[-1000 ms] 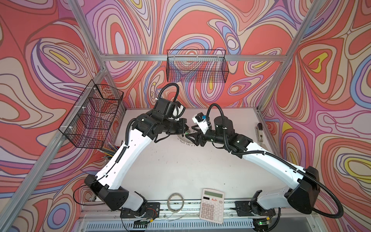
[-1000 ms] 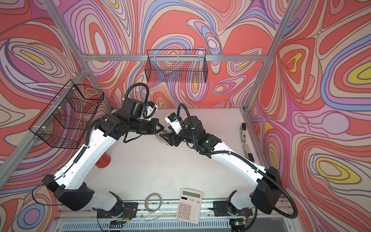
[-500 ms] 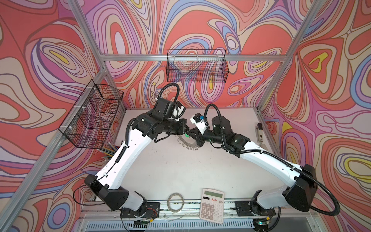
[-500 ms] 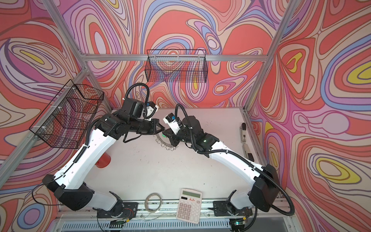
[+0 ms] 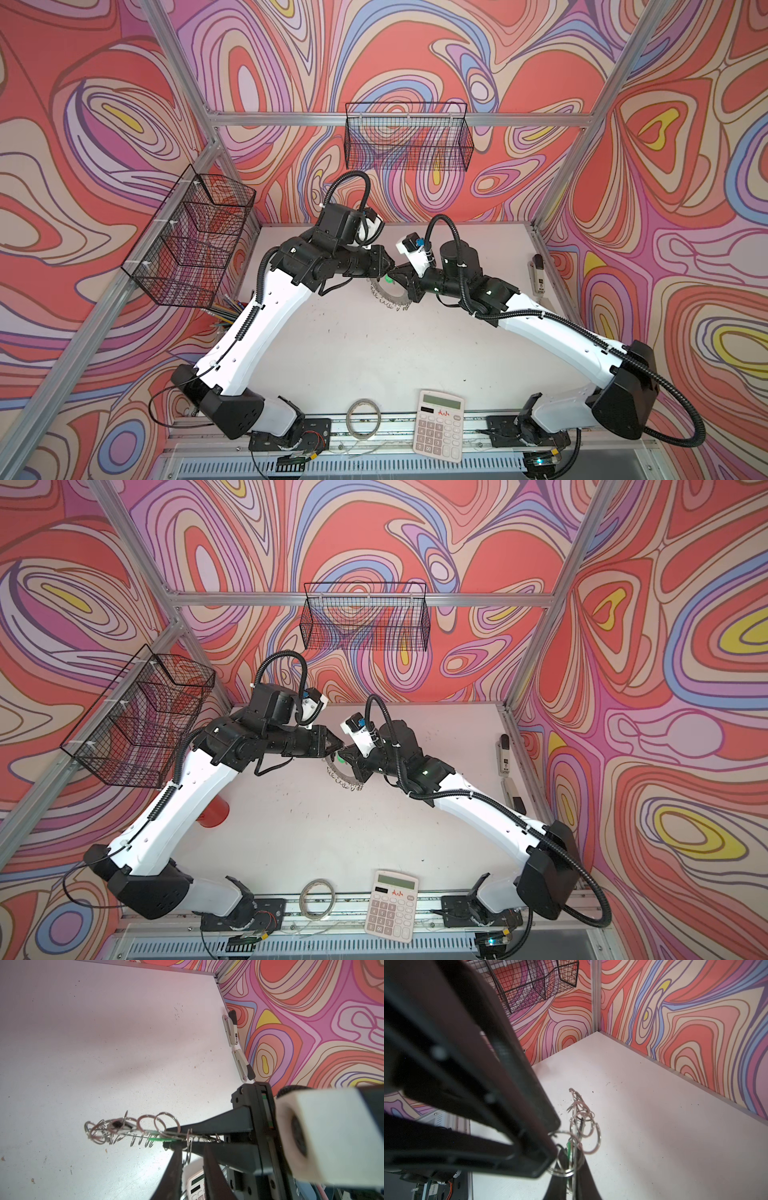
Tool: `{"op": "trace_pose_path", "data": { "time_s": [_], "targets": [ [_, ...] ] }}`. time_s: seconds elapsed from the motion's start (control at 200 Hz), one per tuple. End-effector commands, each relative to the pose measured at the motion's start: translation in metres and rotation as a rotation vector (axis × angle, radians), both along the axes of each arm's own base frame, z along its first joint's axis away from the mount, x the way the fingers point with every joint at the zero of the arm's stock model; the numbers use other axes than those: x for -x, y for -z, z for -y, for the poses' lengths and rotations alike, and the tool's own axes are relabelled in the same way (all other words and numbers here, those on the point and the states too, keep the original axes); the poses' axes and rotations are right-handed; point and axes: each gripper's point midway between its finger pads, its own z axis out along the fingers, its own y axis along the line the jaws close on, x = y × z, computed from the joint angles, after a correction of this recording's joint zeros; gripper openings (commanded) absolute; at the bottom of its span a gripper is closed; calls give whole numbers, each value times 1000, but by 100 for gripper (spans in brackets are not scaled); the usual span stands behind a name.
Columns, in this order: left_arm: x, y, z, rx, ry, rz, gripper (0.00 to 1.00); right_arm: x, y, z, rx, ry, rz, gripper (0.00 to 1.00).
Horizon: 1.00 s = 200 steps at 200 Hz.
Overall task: Attach keys to a key ring
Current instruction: Insert the key into the keyring.
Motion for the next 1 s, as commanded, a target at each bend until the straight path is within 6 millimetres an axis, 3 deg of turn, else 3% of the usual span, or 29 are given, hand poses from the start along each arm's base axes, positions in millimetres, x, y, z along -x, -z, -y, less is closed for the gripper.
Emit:
{"op": "trace_pose_path", "data": {
  "time_s": [0.0, 0.341, 0.997],
  "targets": [
    [6, -26, -4, 53, 7, 122, 37, -5, -17, 6, -81, 68, -14, 0],
    [-4, 5, -1, 127, -52, 130, 29, -14, -21, 12, -215, 194, -177, 0],
    [-21, 7, 16, 163, -35, 145, 26, -12, -19, 5, -222, 157, -185, 0]
  ]
}}
